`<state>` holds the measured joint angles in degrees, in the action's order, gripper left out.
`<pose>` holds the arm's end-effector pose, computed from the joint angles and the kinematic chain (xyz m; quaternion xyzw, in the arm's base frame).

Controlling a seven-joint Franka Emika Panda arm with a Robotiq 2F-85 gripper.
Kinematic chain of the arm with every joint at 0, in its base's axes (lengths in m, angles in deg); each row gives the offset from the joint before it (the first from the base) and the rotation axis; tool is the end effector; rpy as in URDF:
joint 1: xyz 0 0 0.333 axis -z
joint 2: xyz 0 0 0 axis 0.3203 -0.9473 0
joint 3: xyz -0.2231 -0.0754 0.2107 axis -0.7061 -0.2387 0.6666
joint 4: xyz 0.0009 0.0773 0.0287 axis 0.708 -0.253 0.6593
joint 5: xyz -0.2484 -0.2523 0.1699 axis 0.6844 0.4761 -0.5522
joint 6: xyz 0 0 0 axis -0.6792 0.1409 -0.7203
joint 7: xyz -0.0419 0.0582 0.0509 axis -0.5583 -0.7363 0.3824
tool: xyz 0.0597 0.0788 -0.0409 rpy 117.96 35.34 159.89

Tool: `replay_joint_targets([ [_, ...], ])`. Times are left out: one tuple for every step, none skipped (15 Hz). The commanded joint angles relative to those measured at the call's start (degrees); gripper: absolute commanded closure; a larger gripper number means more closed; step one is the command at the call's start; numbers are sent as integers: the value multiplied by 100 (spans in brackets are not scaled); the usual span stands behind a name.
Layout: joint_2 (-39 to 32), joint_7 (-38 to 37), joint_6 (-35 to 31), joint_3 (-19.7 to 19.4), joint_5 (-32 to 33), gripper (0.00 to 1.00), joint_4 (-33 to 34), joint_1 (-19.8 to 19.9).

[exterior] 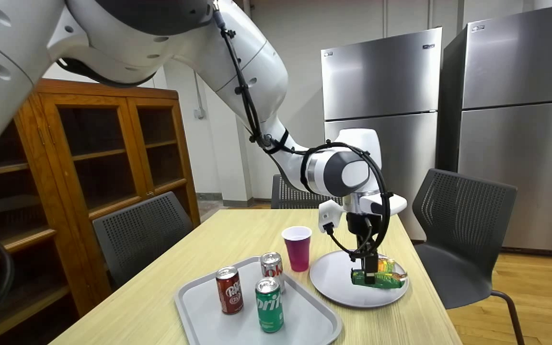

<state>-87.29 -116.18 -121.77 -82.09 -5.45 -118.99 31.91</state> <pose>0.5530 -0.3434 0.1831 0.7788 -0.6261 0.0117 0.0359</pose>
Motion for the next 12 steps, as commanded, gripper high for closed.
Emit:
replay_joint_targets([
  [401, 217, -234, -13, 30, 84, -521, 100],
  [437, 241, -253, -30, 33, 84, -595, 114],
  [469, 256, -268, -52, 43, 84, -669, 117],
  [489, 264, -261, -72, 49, 84, -728, 124],
  [497, 273, -249, -92, 51, 84, -780, 128],
  [503, 274, -260, -111, 58, 84, -837, 122],
  [488, 276, -302, -116, 44, 84, -878, 132],
  [490, 288, -307, -121, 47, 84, -923, 133],
  [488, 320, -372, -115, 38, 84, -975, 141],
  [480, 354, -417, -109, 31, 84, -1013, 149],
  [462, 365, -484, -115, 27, 84, -1050, 144],
  [444, 369, -534, -118, 20, 84, -1079, 144],
])
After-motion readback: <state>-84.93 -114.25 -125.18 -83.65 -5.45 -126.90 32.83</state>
